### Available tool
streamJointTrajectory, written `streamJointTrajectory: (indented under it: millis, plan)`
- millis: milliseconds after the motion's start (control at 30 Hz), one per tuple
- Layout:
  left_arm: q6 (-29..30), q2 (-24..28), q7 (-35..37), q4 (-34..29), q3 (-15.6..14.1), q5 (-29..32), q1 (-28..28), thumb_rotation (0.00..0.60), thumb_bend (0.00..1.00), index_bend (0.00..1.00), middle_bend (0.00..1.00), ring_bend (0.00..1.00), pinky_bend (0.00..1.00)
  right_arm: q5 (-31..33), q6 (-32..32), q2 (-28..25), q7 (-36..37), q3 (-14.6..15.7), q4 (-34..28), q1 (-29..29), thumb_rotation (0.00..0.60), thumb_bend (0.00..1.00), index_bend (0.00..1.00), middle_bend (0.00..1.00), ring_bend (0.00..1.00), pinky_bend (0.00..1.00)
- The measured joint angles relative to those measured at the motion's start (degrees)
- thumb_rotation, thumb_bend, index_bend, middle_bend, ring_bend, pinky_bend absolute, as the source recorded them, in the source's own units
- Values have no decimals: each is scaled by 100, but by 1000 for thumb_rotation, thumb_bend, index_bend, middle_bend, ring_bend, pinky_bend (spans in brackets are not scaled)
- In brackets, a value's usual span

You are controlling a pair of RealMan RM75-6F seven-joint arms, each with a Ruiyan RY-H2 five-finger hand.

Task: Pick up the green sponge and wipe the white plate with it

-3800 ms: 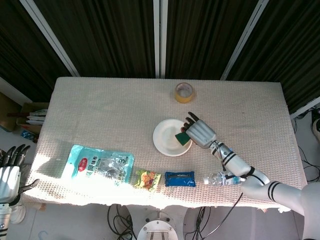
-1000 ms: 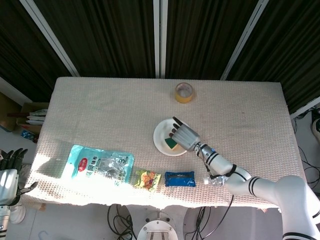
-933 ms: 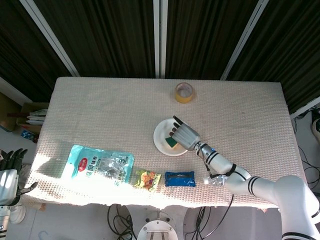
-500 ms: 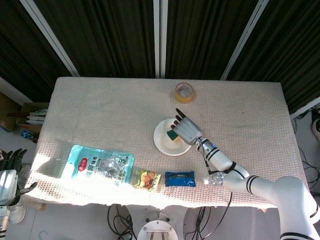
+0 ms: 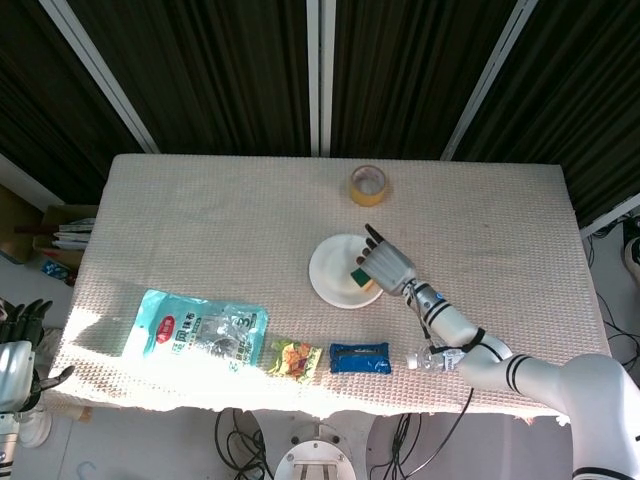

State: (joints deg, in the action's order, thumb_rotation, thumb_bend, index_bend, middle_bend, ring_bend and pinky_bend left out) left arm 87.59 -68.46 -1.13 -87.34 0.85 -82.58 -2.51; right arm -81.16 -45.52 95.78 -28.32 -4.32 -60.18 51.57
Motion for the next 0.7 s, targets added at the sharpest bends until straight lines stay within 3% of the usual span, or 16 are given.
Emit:
streamJointTrajectory:
  millis: [233,433,567,700]
  plan:
    - [10,49,-3,11,43,-39,43,600,23,97,65,61,162,26,-546,47,170,-236,66,-64,600,530,636,407,227,0]
    - [-60,30,-19,11,77,-122,156,600,24,97,65,61,162,104,-1069,-534,330,-162,-632,-627,600,520,587,398,220,0]
    - [-80,1,-84,-46,86,-189,216,600,24,97,65,61,162,187,-1209,-874,519,126,-1001,-1107,600,498,445,347,199,0]
    - [-70,3,-180,-126,81,-252,249,600,24,97,65,61,162,281,-1144,-804,623,293,-925,-1287,600,389,147,169,55,0]
